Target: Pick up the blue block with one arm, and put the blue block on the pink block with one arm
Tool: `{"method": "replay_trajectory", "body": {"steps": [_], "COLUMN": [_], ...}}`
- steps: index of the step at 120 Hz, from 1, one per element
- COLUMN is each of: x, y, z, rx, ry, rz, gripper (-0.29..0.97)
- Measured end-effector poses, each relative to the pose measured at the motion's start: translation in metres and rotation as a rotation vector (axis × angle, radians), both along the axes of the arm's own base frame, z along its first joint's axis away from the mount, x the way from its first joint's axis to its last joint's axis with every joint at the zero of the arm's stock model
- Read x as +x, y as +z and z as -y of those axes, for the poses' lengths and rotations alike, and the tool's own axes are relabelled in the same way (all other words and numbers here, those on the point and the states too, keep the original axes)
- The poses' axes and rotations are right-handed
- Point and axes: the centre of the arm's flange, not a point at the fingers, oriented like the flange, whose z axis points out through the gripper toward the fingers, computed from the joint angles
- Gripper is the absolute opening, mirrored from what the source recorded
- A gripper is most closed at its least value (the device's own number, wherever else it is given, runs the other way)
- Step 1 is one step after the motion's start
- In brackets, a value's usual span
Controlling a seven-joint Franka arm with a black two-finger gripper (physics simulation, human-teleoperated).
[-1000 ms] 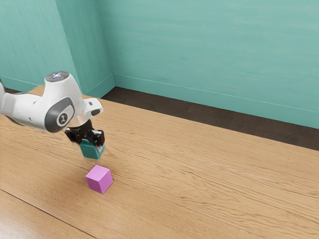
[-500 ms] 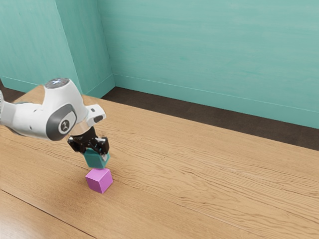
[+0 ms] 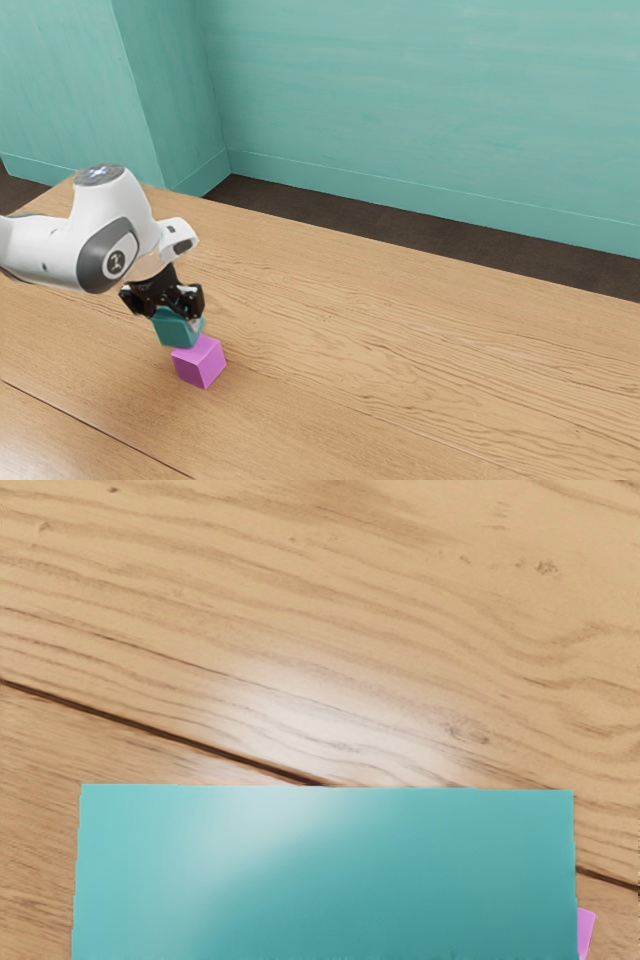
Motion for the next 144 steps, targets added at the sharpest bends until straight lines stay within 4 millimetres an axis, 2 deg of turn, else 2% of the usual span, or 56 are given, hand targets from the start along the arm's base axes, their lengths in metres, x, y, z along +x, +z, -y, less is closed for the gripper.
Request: {"method": "replay_trajectory", "body": {"steps": [12, 29, 57, 99, 144], "x": [-0.002, -0.002, 0.0, -0.013, -0.02], "y": [0.005, 0.006, 0.009, 0.01, 0.012], "z": [0.012, 0.006, 0.007, 0.028, 0.03], "rx": [0.009, 0.018, 0.035, 0.019, 0.061], "ry": [-0.025, -0.033, -0.086, -0.117, -0.196], "rz": [0.008, 0.013, 0.036, 0.049, 0.05], "gripper": [0.38, 0.38, 0.37, 0.38, 0.38]}}
